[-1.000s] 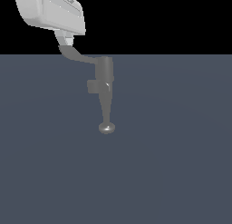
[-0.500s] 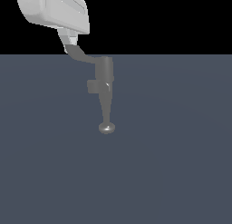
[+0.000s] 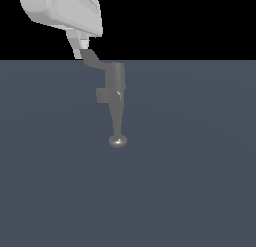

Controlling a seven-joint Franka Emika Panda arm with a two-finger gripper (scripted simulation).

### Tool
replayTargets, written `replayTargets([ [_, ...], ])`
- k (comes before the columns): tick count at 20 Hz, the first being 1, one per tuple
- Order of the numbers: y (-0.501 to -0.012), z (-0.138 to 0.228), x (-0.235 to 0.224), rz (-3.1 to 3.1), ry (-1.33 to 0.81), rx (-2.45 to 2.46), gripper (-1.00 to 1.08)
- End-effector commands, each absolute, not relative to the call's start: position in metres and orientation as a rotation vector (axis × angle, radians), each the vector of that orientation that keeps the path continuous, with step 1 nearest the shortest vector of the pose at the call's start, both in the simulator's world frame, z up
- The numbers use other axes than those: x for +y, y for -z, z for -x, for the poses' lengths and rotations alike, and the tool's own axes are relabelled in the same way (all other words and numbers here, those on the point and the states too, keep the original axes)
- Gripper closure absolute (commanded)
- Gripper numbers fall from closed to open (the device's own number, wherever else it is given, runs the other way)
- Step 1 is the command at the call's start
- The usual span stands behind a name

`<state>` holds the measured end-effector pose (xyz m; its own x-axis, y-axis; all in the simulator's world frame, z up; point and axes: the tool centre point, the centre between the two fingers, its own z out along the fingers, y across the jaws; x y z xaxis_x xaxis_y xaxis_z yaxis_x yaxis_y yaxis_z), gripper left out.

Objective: Turn on the faucet by rotating a designated handle.

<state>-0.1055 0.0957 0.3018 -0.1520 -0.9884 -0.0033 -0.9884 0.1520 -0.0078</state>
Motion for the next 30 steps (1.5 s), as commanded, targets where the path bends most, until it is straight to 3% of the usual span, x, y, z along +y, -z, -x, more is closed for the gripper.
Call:
replayTargets([
  [1, -0.301, 0.107, 0.085, 2.037, 0.004, 2.383, 1.08],
  [15, -0.299, 0.119, 0.005, 2.038, 0.0, 2.391, 1.08],
  [17, -0.302, 0.118, 0.024, 2.066, 0.007, 2.357, 1.08],
  [30, -0.3, 0.09, -0.019, 2.052, 0.004, 2.374, 1.08],
])
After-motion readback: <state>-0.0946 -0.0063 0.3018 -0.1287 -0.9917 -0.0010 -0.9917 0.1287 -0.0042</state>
